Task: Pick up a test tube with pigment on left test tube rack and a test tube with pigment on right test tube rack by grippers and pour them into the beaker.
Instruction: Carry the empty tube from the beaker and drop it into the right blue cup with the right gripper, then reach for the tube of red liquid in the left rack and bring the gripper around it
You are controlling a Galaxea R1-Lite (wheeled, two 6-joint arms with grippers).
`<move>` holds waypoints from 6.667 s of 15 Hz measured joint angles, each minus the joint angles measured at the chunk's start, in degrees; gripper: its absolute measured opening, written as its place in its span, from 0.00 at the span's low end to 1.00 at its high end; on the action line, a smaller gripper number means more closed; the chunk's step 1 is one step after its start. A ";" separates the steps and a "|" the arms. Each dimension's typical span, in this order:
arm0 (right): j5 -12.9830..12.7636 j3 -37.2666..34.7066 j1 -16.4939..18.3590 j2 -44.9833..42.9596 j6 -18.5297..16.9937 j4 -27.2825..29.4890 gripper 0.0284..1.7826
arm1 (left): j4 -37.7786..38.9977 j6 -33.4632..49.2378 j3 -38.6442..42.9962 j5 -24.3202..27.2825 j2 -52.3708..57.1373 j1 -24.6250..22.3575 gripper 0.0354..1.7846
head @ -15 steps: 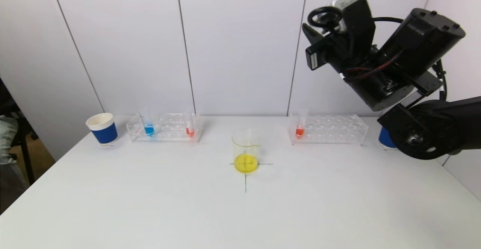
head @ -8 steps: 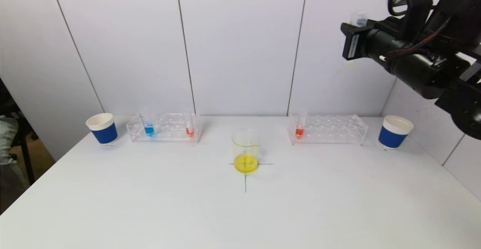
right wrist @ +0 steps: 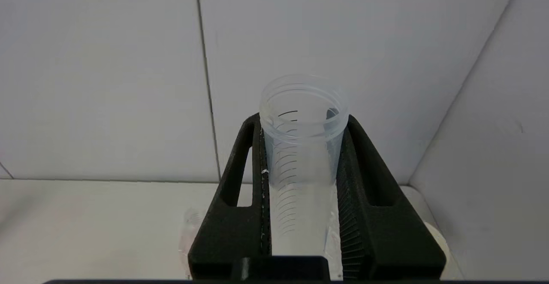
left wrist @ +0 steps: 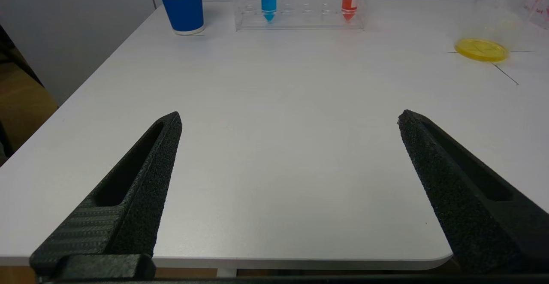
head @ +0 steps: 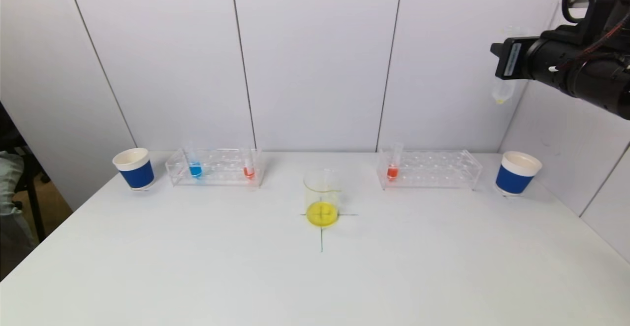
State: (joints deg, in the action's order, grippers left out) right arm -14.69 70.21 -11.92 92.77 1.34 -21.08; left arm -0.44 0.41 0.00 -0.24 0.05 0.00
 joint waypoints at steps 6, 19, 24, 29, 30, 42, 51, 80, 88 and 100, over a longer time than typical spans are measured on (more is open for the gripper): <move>4.91 0.71 8.13 0.48 -3.84 1.12 0.27 | 0.00 0.00 0.00 0.00 0.00 0.00 0.99; 6.89 1.01 18.75 10.98 -3.71 -6.64 0.27 | 0.00 -0.01 0.00 0.00 0.00 0.00 0.99; 6.99 1.62 21.26 18.18 -3.73 -12.24 0.27 | 0.00 -0.01 0.00 0.02 0.00 0.00 0.99; 7.19 2.36 23.58 22.70 -3.90 -12.61 0.27 | 0.00 0.00 0.00 0.04 0.00 0.00 0.99; 7.19 2.43 24.05 23.49 -3.95 -12.87 0.27 | 0.02 0.00 0.00 0.02 0.00 0.00 0.99; 7.97 3.28 26.03 32.50 -3.97 -19.38 0.27 | 0.00 0.00 0.00 0.00 0.00 0.00 0.99; 7.94 2.67 26.05 34.44 -4.06 -19.36 0.27 | 0.00 0.02 0.00 -0.02 0.00 0.00 0.99; 7.95 -1.24 26.06 35.10 -4.80 -24.62 0.27 | 0.00 0.00 0.00 0.00 0.00 0.00 0.99; 7.95 -1.24 26.06 35.04 -5.14 -24.61 0.71 | 0.00 0.00 0.00 0.00 0.00 0.00 0.99; 7.95 -1.61 26.16 34.60 -5.19 -24.54 0.99 | 0.00 0.00 0.00 0.00 0.00 0.00 0.99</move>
State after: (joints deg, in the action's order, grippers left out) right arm -6.74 68.60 14.24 127.37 -3.85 -45.62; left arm -0.44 0.41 0.00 -0.24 0.05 0.00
